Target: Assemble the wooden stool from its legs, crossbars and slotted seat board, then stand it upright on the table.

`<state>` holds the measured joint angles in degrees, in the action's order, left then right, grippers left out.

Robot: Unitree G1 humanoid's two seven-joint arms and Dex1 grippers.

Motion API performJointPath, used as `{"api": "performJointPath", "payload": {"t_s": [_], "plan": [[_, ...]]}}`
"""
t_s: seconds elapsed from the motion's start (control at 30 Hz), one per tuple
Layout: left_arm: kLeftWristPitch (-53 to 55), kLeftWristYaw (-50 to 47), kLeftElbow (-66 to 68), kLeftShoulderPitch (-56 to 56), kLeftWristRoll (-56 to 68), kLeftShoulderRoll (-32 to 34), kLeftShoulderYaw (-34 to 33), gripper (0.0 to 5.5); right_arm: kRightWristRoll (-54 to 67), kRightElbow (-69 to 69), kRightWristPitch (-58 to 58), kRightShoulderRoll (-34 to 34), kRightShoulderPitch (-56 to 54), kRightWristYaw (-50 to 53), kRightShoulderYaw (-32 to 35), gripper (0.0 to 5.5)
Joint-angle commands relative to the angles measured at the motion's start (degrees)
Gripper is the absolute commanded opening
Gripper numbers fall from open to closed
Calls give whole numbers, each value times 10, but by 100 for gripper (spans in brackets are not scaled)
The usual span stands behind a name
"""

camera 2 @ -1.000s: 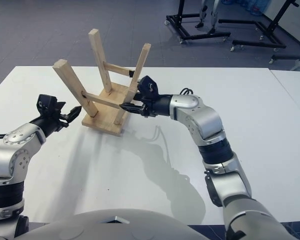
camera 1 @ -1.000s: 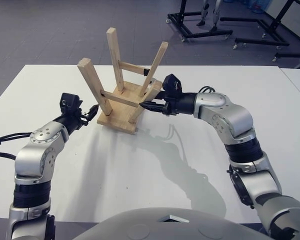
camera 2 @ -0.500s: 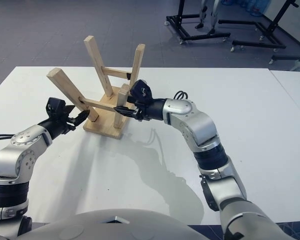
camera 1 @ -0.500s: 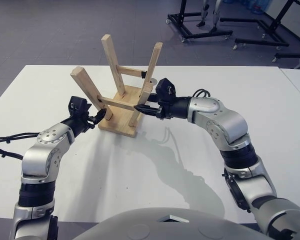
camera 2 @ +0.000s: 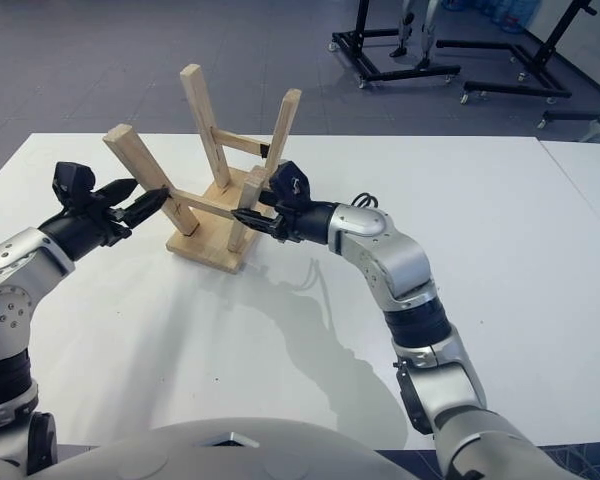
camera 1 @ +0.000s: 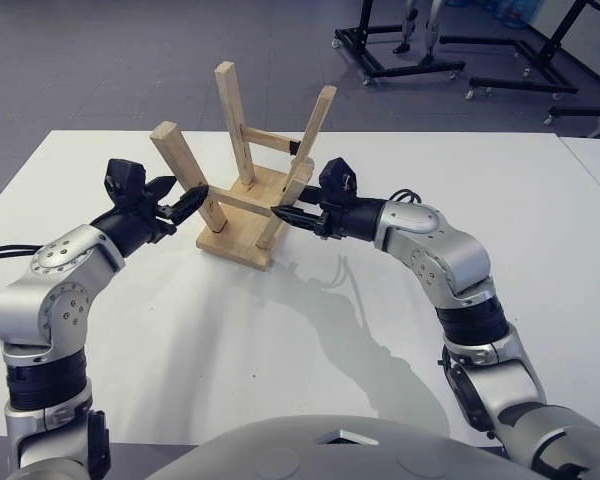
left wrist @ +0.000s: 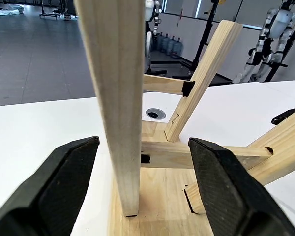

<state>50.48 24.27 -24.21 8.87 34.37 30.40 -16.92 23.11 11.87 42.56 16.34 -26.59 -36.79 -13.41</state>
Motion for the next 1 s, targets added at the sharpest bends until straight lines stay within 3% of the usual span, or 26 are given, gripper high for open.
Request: {"api": "performJointPath", "payload": {"t_s": [0.03, 0.27, 0.47, 0.6, 0.77, 0.9, 1.0], "plan": [[-4, -1, 10, -4, -8, 10, 2, 337, -6, -18, 11, -5, 15, 12, -1, 287], [-7, 4, 8, -13, -14, 11, 10, 337, -7, -15, 2, -7, 20, 13, 6, 409], [13, 92, -17, -22, 77, 50, -48, 337, 18, 39, -2, 84, 91, -48, 55, 525], [23, 179, -7, -40, 147, 124, -126, 337, 8, 52, -24, 121, 134, -41, 100, 525], [-11, 221, 19, -68, 132, 159, -138, 337, -102, -44, -27, 115, 115, 87, 85, 525], [-87, 103, 188, -5, 46, 132, -176, 337, -137, -102, -56, 40, 97, 232, 148, 525], [-151, 7, 251, 1, -39, 87, -143, 337, -142, -68, -66, -19, 121, 290, 153, 525]]}}
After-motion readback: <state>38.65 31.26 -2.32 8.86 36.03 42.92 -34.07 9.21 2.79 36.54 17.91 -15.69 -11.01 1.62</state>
